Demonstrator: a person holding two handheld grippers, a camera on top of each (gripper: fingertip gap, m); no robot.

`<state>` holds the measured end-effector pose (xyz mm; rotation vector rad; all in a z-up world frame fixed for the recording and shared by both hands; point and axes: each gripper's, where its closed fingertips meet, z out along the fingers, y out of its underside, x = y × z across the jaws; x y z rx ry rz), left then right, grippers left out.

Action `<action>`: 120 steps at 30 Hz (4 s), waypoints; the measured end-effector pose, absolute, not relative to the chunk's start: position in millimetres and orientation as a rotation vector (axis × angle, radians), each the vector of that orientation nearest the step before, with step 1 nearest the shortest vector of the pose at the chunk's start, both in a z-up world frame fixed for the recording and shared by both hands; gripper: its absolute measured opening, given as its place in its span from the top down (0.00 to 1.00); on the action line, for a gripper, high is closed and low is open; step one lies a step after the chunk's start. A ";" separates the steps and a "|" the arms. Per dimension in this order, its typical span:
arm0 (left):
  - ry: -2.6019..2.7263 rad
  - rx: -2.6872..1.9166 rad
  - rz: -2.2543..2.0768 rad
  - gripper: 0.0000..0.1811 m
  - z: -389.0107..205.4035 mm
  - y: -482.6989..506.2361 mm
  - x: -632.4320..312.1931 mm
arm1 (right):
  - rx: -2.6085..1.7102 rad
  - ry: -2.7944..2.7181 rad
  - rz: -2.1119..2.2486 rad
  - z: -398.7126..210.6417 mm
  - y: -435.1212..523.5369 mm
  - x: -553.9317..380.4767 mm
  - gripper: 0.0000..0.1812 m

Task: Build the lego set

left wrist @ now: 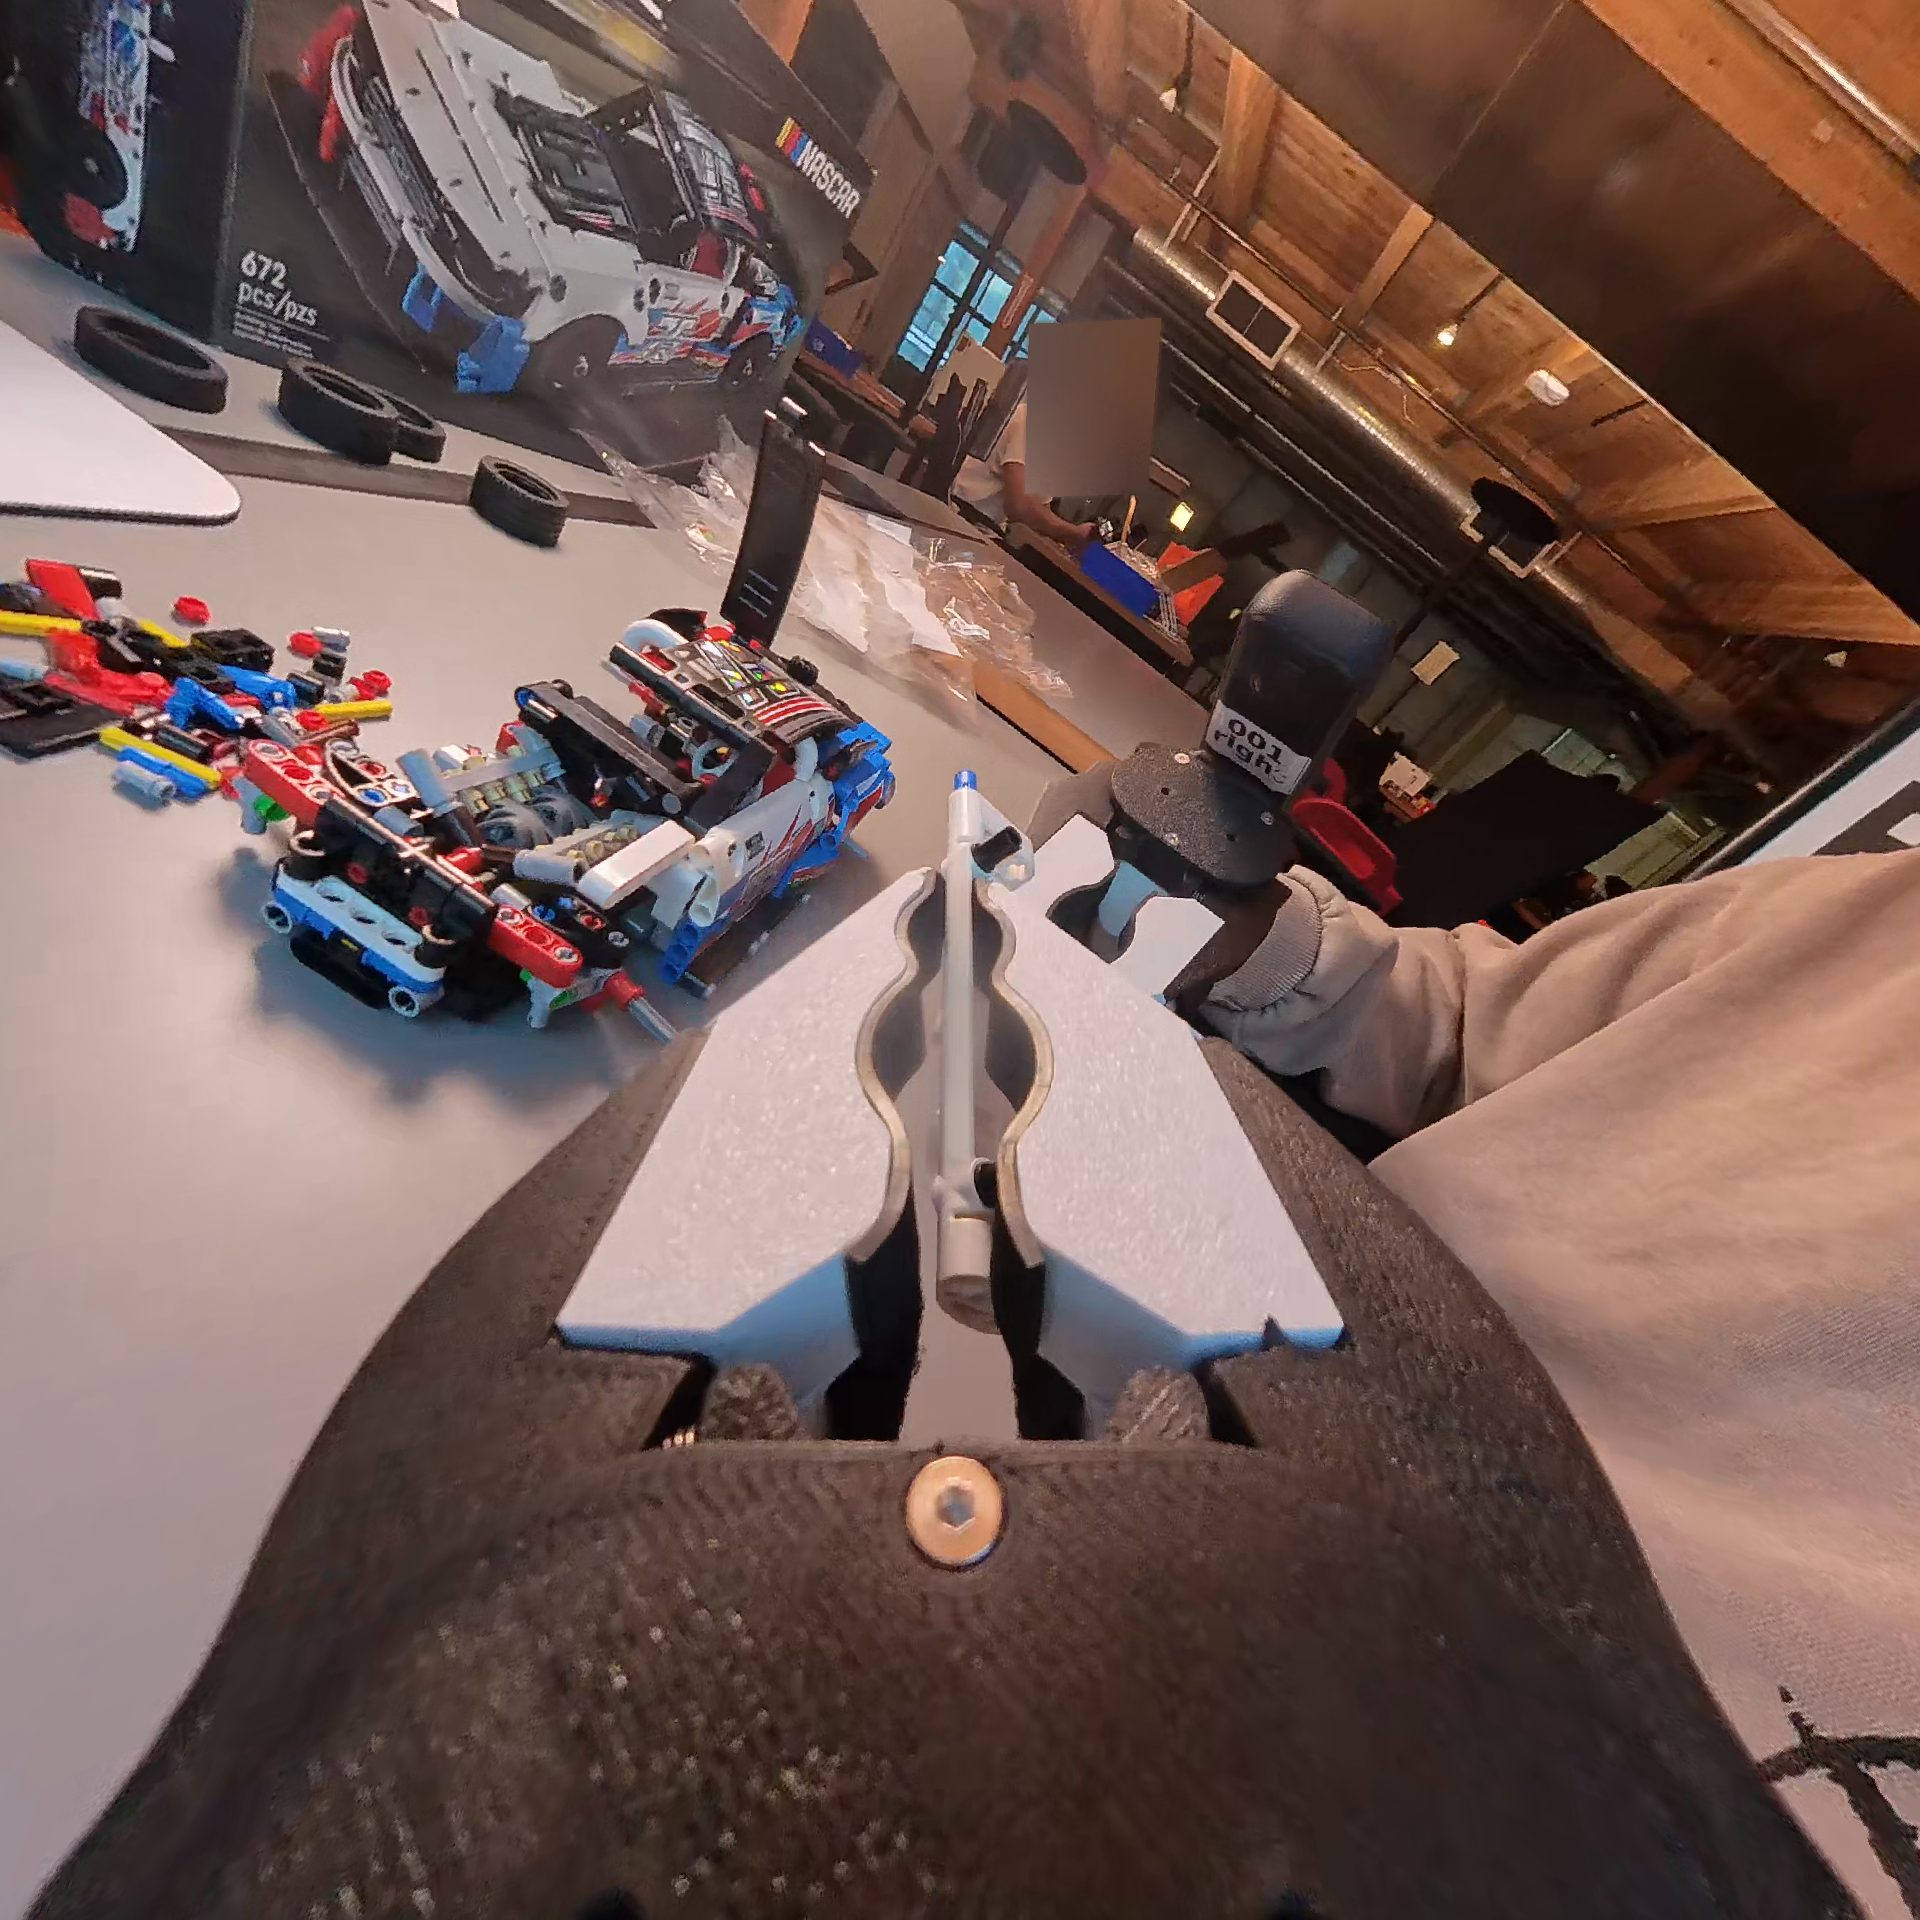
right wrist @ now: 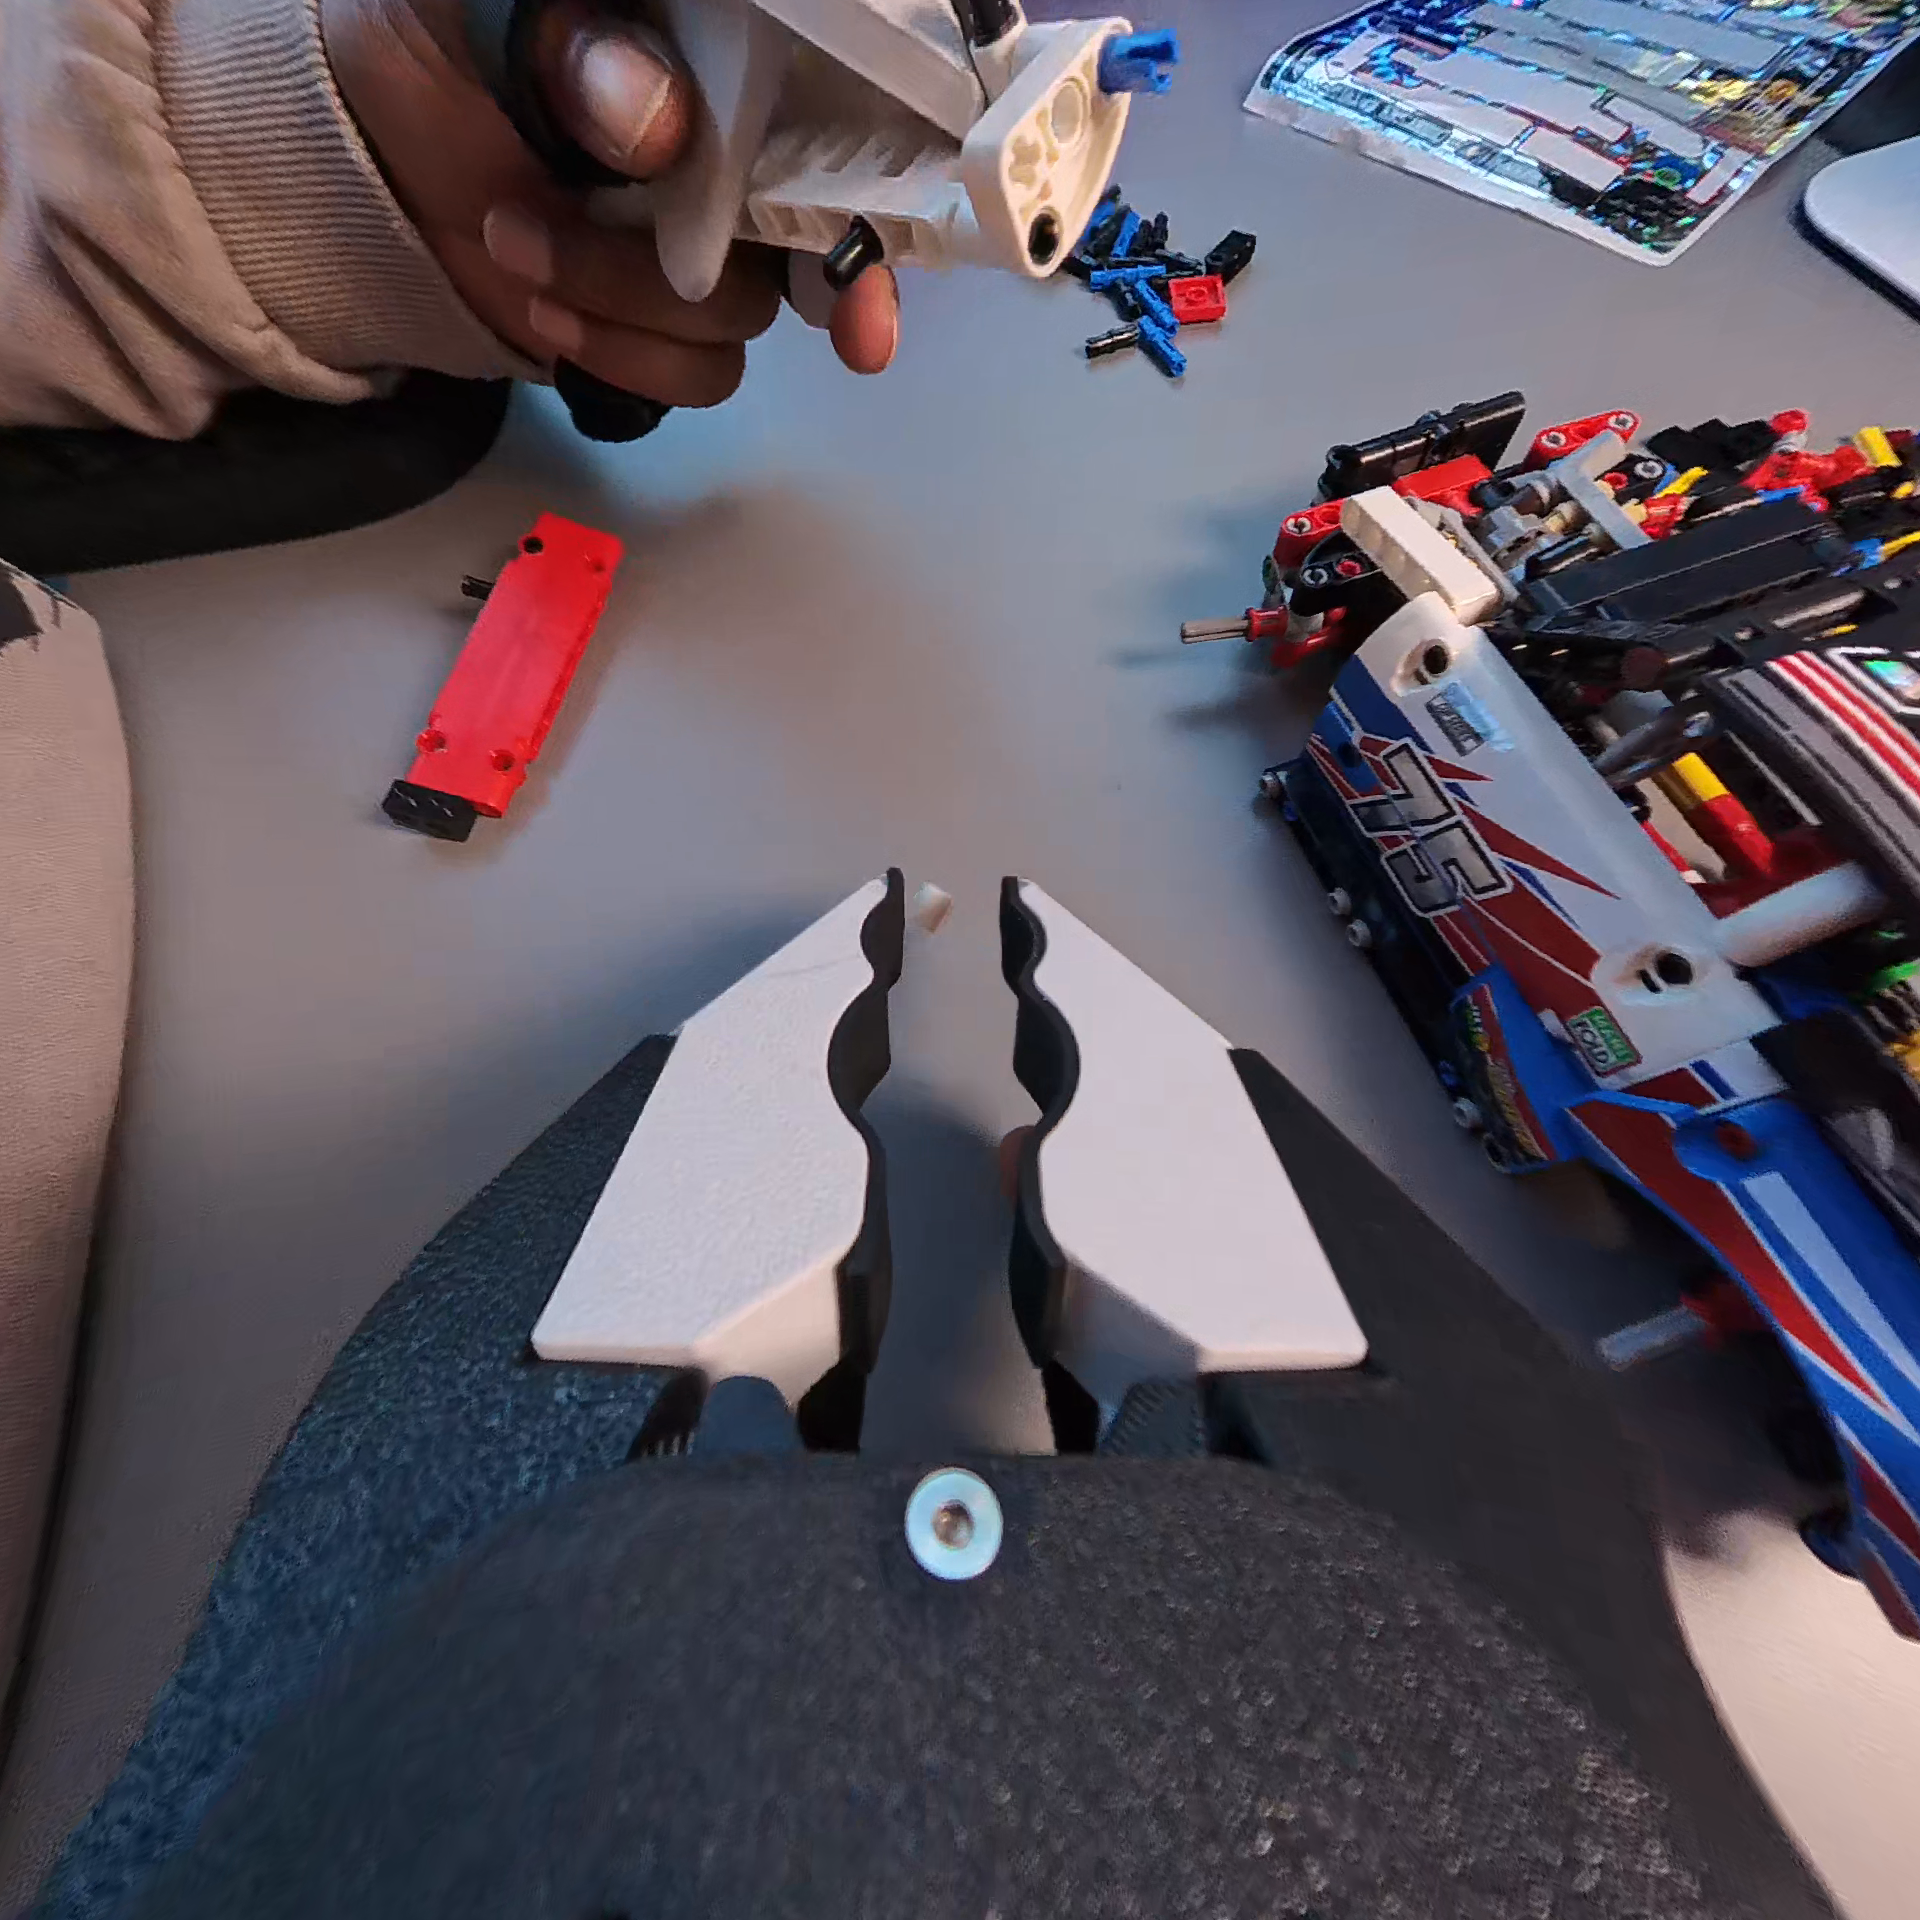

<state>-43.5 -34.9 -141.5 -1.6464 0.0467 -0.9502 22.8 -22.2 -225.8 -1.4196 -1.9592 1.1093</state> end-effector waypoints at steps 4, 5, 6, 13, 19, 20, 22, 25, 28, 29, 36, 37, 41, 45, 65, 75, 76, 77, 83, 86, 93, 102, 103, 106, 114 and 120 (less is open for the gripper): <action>-0.062 -1.637 -1.068 0.99 -144.3 -34.0 -48.2 | -1.422 -1.905 1.048 -220.5 -6.1 19.3 0.81; -0.092 -1.630 -1.108 0.99 -144.5 -34.2 -49.5 | -1.413 -1.875 1.033 -214.2 -0.9 19.0 0.78; -0.124 -1.619 -1.146 0.99 -144.5 -34.3 -51.4 | -1.396 -1.847 1.024 -205.4 2.0 19.0 0.76; -0.339 -1.439 -1.414 0.99 -131.6 -37.1 -71.9 | -1.159 -2.067 1.063 -198.2 -95.6 24.5 0.71; -0.351 -1.392 -1.465 0.99 -124.7 -40.5 -73.7 | -1.042 -2.315 0.846 -251.6 -157.2 7.1 0.69; -0.348 -1.390 -1.465 0.99 -124.1 -41.3 -73.4 | -1.007 -2.319 0.810 -251.1 -157.9 3.9 0.80; -0.341 -1.399 -1.472 0.99 -124.7 -42.7 -71.5 | -0.952 -2.357 0.739 -250.9 -151.5 2.4 0.85; -0.314 -1.442 -1.464 0.99 -129.4 -43.4 -68.1 | -1.111 -2.465 0.996 -238.8 -145.4 17.4 0.92; -0.244 -1.511 -1.446 0.99 -136.2 -44.1 -58.0 | -1.369 -2.509 1.223 -233.6 -116.8 28.0 0.98; -0.219 -1.538 -1.438 0.99 -139.2 -44.2 -53.3 | -1.461 -2.520 1.314 -232.1 -110.9 32.7 0.98; -0.072 -1.757 -1.411 0.96 -168.8 -48.9 -20.8 | -1.891 -2.419 1.515 -238.4 -86.6 47.7 0.91; -0.061 -1.781 -1.400 0.97 -172.5 -49.0 -18.4 | -1.901 -2.372 1.432 -243.5 -77.4 44.7 0.91; -0.014 -1.900 -1.320 0.98 -190.7 -48.6 -13.3 | -1.737 -2.246 1.295 -234.6 -56.6 40.0 0.89; 0.000 -1.958 -1.297 0.98 -199.6 -48.2 -6.7 | -1.471 -2.200 1.190 -217.7 -52.9 44.8 0.81; 0.414 -2.097 -0.980 0.76 -201.3 -59.5 4.4 | -1.017 -2.432 0.988 -234.1 -53.9 20.0 0.88; 0.878 -2.212 -0.540 0.51 -237.1 -119.1 15.5 | -1.004 -2.607 0.819 -247.1 -59.6 29.9 0.81; 0.891 -2.212 -0.527 0.51 -239.6 -120.9 17.3 | -1.002 -2.603 0.826 -245.7 -58.0 30.2 0.79; 0.901 -2.208 -0.505 0.51 -241.0 -121.0 18.1 | -0.999 -2.594 0.854 -242.9 -56.8 30.4 0.77; 0.922 -2.205 -0.395 0.56 -250.1 -113.7 15.1 | -0.941 -2.549 1.010 -227.2 -61.2 33.5 0.66; 0.917 -2.188 -0.386 0.63 -248.8 -110.8 11.7 | -0.920 -2.600 0.960 -238.8 -68.2 38.4 0.63; 0.917 -2.147 -0.405 0.68 -246.0 -111.5 10.8 | -0.868 -2.558 0.863 -244.6 -71.8 39.9 0.69; 0.801 -2.153 -0.580 0.68 -237.4 -112.7 12.1 | -0.793 -2.509 0.858 -243.4 -70.4 40.0 0.73; 0.815 -2.157 -0.567 0.64 -238.3 -114.1 13.9 | -0.794 -2.512 0.859 -243.5 -69.8 40.0 0.73; 0.853 -2.182 -0.488 0.60 -243.1 -117.9 17.5 | -0.797 -2.522 0.870 -244.4 -69.7 39.7 0.73; 0.919 -2.151 -0.285 0.68 -246.0 -118.1 19.1 | -0.742 -2.556 0.865 -245.2 -73.6 41.0 0.71; 0.929 -2.149 -0.341 0.69 -246.2 -121.1 22.6 | -0.752 -2.543 0.893 -245.7 -77.6 45.5 0.71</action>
